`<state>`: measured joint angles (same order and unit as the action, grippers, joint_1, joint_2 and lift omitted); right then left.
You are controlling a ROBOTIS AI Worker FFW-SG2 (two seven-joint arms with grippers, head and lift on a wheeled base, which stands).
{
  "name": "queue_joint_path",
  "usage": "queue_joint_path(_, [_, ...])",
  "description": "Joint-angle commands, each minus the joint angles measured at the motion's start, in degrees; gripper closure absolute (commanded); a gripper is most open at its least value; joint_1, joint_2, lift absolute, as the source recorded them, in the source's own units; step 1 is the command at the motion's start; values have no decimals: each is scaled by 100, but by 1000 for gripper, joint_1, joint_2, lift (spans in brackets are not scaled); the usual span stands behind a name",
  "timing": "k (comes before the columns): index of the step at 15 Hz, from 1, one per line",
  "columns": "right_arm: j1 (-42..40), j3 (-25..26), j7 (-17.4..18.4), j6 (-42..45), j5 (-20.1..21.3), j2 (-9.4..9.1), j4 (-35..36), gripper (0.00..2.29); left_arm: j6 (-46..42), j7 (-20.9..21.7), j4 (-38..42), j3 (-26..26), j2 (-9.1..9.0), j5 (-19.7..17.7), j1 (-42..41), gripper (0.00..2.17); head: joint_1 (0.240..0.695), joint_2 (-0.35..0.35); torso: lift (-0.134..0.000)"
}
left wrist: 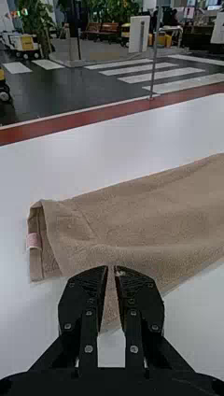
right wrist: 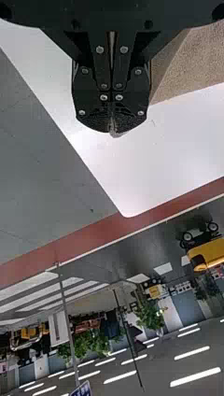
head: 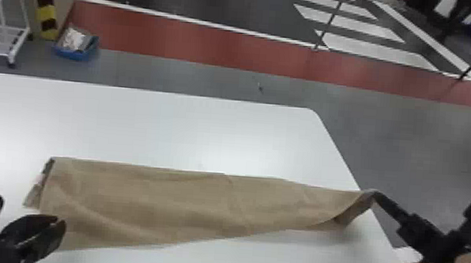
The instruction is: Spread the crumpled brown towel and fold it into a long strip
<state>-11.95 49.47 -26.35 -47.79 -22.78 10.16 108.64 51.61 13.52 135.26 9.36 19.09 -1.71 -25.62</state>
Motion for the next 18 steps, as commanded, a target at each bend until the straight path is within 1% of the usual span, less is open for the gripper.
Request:
queue_joint_path(1, [-27, 19, -2, 2, -7, 4, -10, 1511, 20, -16, -43, -40, 60, 31, -66, 772, 695, -350, -123])
queue_joint_path(10, [-71, 28, -37, 19, -51, -14, -18, 1511, 56, 28, -17, -198, 148, 31, -294, 772, 695, -350, -123])
queue_joint_path(15, [-115, 28, -37, 19, -69, -23, 17, 1511, 73, 63, -87, -198, 139, 13, -250, 772, 695, -350, -123])
queue_joint_path(18, [-115, 19, -37, 19, -69, -32, 34, 1511, 73, 63, -184, -154, 104, 13, -215, 772, 695, -350, -123])
